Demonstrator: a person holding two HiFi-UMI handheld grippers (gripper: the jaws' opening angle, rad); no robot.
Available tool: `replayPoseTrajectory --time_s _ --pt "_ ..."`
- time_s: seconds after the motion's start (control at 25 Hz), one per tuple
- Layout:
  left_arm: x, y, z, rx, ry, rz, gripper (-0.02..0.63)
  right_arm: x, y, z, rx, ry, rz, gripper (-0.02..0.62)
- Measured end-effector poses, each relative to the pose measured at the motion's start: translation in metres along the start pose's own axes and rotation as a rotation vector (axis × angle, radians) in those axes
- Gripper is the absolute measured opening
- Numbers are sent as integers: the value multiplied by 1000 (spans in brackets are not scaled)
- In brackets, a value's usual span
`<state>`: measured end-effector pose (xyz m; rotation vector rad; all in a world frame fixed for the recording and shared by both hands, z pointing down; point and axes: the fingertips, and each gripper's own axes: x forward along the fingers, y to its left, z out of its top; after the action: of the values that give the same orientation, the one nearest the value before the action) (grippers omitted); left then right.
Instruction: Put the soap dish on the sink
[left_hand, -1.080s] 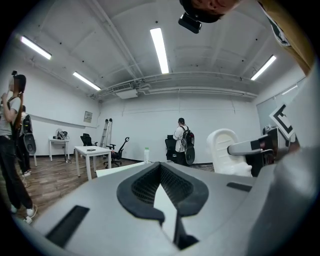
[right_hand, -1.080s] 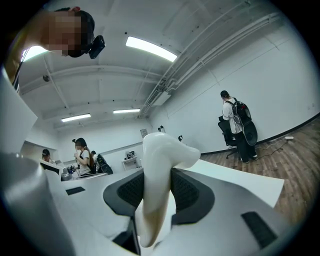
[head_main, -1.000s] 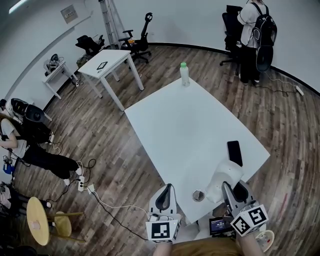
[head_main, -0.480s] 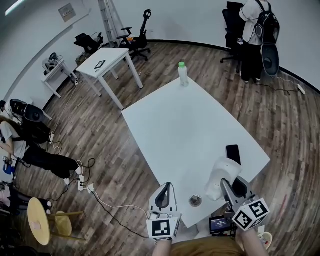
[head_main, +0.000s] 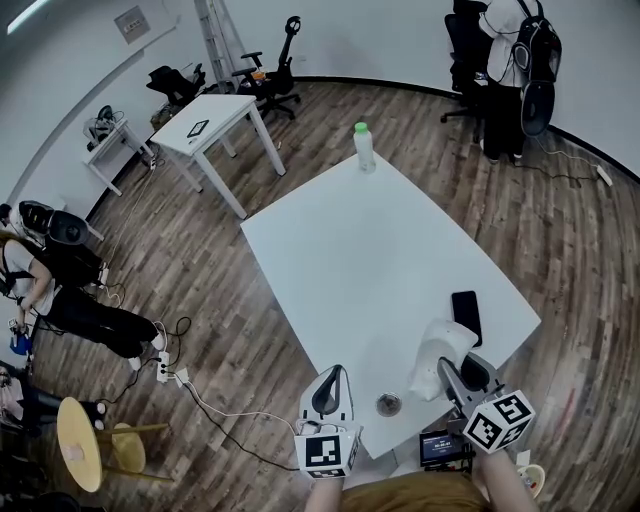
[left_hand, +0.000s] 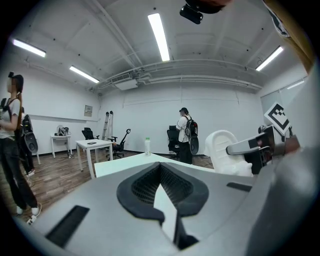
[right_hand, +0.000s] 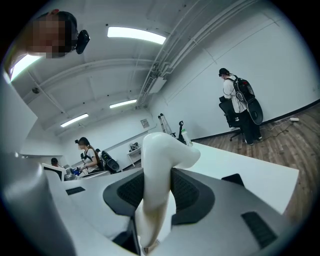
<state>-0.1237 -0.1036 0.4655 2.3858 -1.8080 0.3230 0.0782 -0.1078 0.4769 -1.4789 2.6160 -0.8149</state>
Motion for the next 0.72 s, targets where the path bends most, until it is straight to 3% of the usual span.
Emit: replayPoseTrajectory --time_s 0.72 --pt "11 -2 -50 -29 106 -6 8 15 -29 -39 48 106 -6 141"
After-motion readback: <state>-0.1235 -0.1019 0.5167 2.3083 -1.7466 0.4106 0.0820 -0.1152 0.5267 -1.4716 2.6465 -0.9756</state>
